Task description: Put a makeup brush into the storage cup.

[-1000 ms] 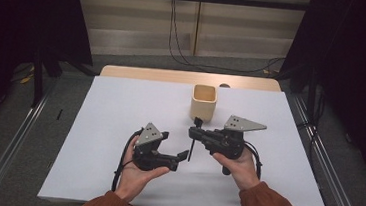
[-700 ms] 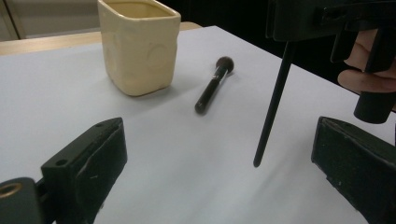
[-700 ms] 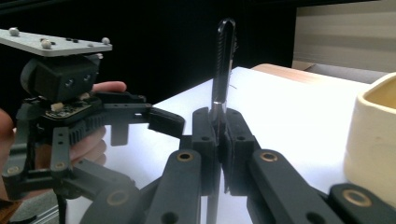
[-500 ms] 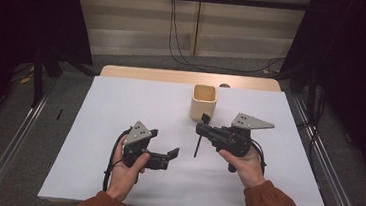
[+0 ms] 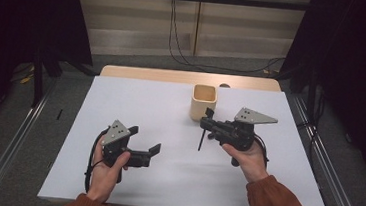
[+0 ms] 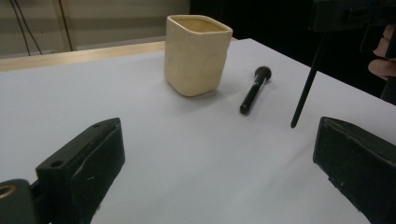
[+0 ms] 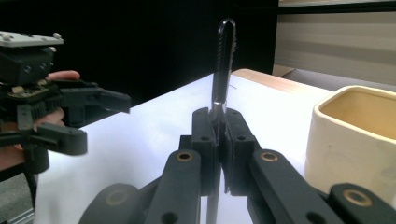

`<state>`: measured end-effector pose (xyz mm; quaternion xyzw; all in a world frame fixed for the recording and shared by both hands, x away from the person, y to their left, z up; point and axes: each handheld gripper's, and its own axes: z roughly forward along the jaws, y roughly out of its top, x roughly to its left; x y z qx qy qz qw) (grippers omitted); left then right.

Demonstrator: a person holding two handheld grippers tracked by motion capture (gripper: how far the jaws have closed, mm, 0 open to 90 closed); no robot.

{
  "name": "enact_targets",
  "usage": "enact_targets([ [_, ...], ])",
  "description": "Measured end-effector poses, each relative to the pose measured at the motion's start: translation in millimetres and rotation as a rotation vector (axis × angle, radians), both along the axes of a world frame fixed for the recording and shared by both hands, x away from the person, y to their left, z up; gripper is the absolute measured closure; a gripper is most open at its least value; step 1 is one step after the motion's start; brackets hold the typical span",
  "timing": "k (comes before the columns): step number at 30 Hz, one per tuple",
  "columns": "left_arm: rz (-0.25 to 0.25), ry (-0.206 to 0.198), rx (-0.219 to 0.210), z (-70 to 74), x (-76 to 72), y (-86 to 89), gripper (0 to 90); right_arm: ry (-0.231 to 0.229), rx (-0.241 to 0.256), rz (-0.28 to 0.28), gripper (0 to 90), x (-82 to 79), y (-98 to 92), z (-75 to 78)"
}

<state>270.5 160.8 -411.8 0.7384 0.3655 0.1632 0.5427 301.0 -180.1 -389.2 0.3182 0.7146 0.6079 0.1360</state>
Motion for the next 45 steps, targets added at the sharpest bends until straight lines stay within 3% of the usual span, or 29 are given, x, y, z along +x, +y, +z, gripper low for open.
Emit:
enact_targets([
  [7,0.053,-0.055,-0.008,-1.5,-2.3,22.0,2.1,-0.007,-0.011,-0.018,85.3,7.6,-2.0,3.3],
  [10,0.079,-0.052,-0.035,-5.4,-4.2,32.1,2.0,-0.01,-0.002,-0.024,85.2,10.3,-4.8,6.9],
  [13,0.119,-0.075,-0.029,-9.0,-6.1,43.2,2.2,-0.016,0.0,-0.038,85.3,13.5,-7.6,11.1],
  [15,0.122,-0.07,-0.045,-9.6,-7.5,49.2,2.2,-0.024,-0.003,-0.046,85.3,15.8,-8.7,14.0],
  [22,0.149,-0.096,-0.031,-14.8,-19.4,71.6,1.9,-0.039,-0.01,-0.071,85.3,27.7,-12.3,22.3],
  [28,0.148,-0.115,-0.052,-15.7,-25.0,81.0,1.2,-0.039,-0.014,-0.076,85.2,35.4,-11.3,27.2],
  [36,0.164,-0.139,-0.045,-19.1,-21.6,81.8,1.4,-0.057,-0.02,-0.095,85.2,48.4,-8.2,37.3],
  [45,0.161,-0.13,-0.048,-17.2,-24.4,82.6,1.5,-0.08,-0.026,-0.156,85.2,69.8,-11.8,51.1],
])
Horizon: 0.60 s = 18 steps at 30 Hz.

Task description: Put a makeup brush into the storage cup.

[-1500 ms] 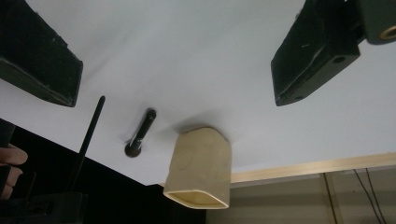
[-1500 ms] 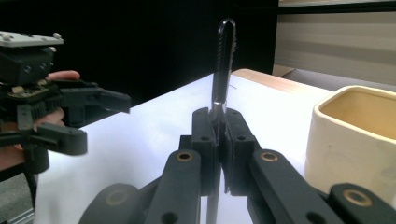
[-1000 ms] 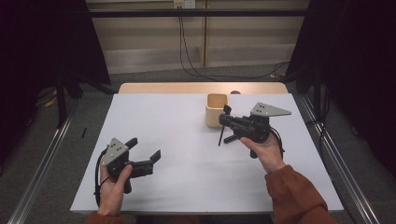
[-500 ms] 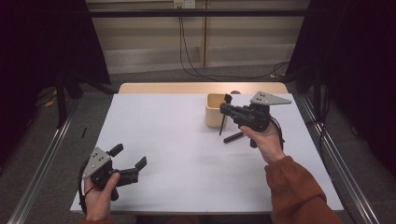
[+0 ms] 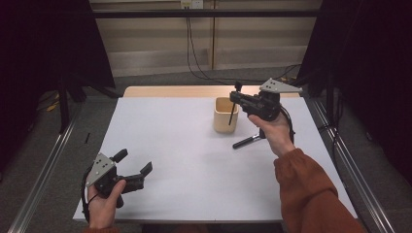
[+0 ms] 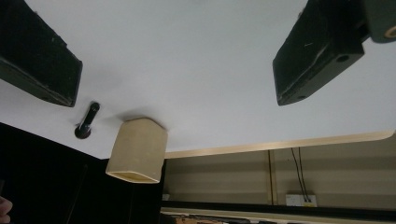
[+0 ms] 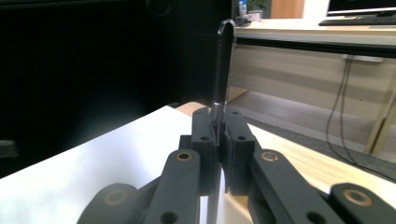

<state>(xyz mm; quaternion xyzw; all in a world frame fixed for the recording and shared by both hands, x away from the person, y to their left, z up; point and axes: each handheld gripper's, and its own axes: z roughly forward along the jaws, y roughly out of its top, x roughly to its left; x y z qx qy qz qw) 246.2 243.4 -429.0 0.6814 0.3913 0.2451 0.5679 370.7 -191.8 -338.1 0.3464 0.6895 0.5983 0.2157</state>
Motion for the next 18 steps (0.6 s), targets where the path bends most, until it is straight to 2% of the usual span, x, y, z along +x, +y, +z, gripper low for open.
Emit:
enact_targets([
  [3,0.006,0.014,0.011,-0.2,-0.8,1.9,1.8,0.003,-0.001,-0.02,85.2,7.7,-1.9,4.1],
  [14,0.0,0.001,0.017,1.9,-2.6,3.0,1.9,-0.018,-0.002,-0.047,85.3,25.6,2.3,21.0],
  [18,-0.004,0.006,0.026,0.6,-1.7,2.5,1.9,-0.045,0.007,-0.072,85.4,30.8,2.7,24.3],
])
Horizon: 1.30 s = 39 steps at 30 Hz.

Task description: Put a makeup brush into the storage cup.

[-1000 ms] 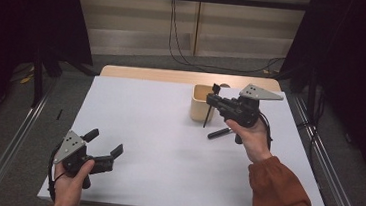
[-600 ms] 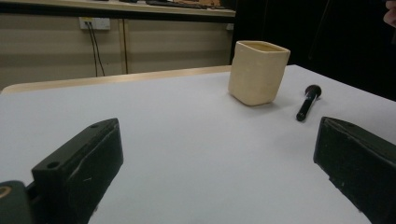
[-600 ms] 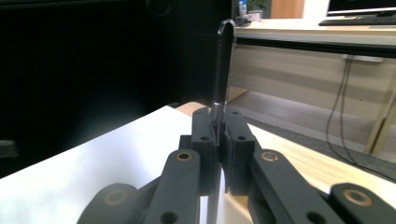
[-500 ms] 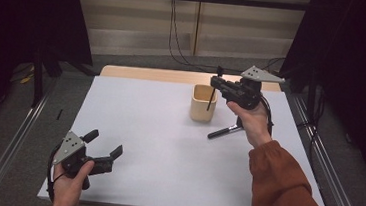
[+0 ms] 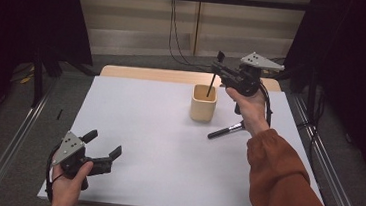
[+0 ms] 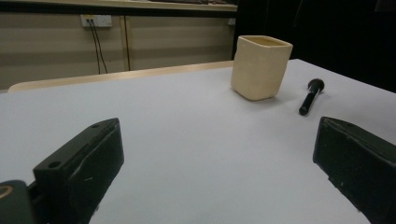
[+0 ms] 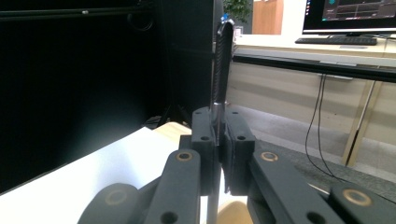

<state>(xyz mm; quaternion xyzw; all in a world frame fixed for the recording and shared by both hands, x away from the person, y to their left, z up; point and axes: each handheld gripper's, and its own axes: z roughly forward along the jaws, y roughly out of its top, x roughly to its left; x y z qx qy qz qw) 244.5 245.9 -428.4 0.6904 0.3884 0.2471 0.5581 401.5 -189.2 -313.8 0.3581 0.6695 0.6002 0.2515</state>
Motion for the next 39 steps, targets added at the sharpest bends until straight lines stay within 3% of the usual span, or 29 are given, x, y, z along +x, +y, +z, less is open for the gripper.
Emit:
enact_targets([
  [13,-0.004,0.001,0.005,-0.4,1.1,0.9,1.9,-0.016,-0.044,-0.053,85.3,14.1,5.7,0.0],
  [39,0.003,-0.01,0.019,2.5,0.3,2.4,2.2,0.073,-0.064,-0.078,85.4,28.8,2.8,-45.1],
])
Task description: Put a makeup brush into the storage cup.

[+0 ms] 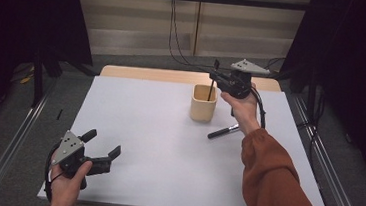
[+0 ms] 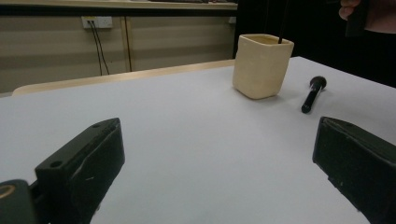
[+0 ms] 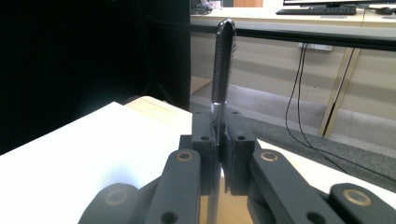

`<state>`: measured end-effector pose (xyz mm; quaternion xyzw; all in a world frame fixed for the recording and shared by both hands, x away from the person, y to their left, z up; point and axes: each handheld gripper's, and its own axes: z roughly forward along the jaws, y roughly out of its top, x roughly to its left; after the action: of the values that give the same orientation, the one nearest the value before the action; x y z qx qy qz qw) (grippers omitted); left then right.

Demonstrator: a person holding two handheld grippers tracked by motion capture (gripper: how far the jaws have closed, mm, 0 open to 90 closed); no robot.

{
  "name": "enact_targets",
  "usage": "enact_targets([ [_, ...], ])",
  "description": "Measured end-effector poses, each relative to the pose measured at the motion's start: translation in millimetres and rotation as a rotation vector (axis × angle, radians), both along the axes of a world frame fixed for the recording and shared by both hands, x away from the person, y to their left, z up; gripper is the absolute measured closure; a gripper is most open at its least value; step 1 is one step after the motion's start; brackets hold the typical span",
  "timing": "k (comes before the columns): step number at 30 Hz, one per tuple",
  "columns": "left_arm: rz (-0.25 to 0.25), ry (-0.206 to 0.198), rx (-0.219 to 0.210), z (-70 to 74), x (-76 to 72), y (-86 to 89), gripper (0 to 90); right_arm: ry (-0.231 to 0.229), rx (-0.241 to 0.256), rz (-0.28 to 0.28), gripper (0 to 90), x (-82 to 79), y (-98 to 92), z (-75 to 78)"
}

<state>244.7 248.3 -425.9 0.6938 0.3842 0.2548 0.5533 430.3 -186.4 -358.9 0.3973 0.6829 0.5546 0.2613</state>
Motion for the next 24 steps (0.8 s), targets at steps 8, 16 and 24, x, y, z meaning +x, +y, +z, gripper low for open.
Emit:
enact_targets([
  [8,-0.001,-0.002,0.004,0.3,1.0,0.5,2.5,0.016,0.013,-0.002,85.3,0.5,0.1,-9.4],
  [16,0.002,-0.004,0.01,0.5,0.9,0.9,2.8,0.05,0.015,-0.007,85.3,1.9,-0.8,-23.3],
  [24,-0.003,-0.003,0.015,0.4,0.1,0.5,3.0,0.069,0.009,-0.012,85.3,2.6,-1.9,-32.7],
])
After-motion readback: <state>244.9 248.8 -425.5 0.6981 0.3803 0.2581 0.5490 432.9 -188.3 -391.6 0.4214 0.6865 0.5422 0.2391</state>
